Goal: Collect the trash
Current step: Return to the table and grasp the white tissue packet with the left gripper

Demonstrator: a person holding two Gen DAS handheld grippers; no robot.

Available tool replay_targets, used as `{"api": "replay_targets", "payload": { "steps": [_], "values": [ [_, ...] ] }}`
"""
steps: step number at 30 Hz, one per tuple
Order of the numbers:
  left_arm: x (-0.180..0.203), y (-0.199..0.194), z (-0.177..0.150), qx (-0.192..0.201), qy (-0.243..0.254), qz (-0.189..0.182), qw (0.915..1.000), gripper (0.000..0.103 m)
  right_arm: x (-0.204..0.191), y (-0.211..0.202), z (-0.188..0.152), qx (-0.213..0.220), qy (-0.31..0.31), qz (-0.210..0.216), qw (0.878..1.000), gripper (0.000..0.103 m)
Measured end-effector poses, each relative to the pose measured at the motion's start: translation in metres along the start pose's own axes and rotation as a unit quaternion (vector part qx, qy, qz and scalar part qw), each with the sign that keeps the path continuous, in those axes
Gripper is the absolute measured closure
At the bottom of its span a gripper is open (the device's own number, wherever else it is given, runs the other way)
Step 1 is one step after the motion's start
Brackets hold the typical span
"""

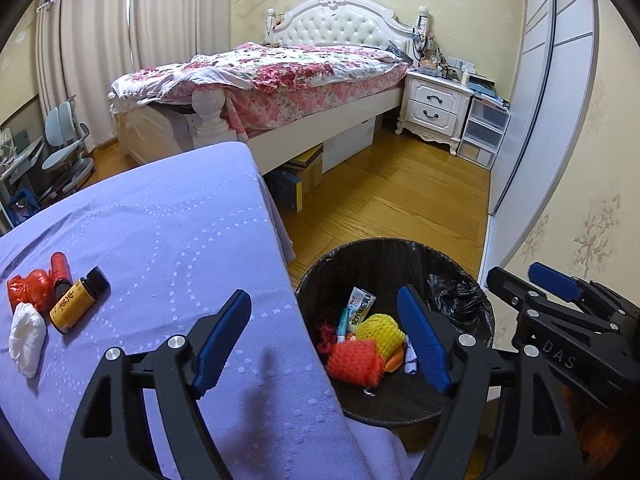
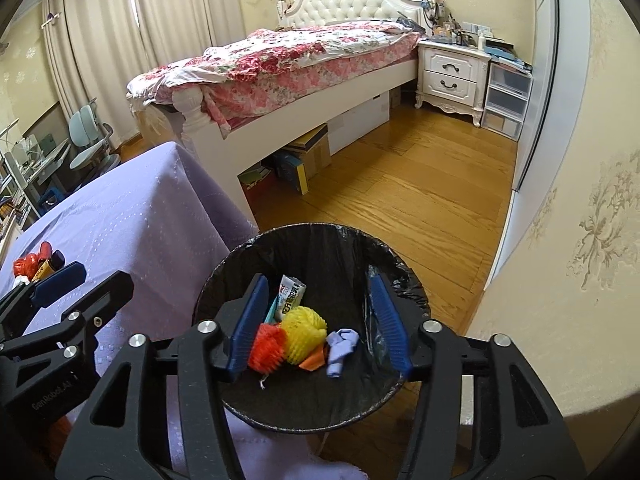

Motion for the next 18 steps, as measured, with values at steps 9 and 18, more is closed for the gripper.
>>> {"api": "replay_targets", "payload": {
  "steps": [9, 18],
  "values": [
    [-0.016, -0.010, 0.002, 0.014, -0.006, 0.030, 0.9994, 0.023, 0.001, -0.005, -0.001, 0.003, 0.007, -0.011, 1.000, 0.028],
    [-0.056, -0.025, -0.007, 0.019, -0.024, 0.073, 0.9968, 0.022, -0.017, -0.006, -0.005, -0.005, 0.005, 0.005, 1.000, 0.021]
  ]
}}
Point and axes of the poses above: each gripper's, at about its wrist camera, not at the fingertips, and y roughly the way its jaws point, x to its right, z to its top, the point moved 8 cm from there along y, roughly the way its jaws point, and after that the axes turned 4 degrees about -x, right-handed, at the moved point
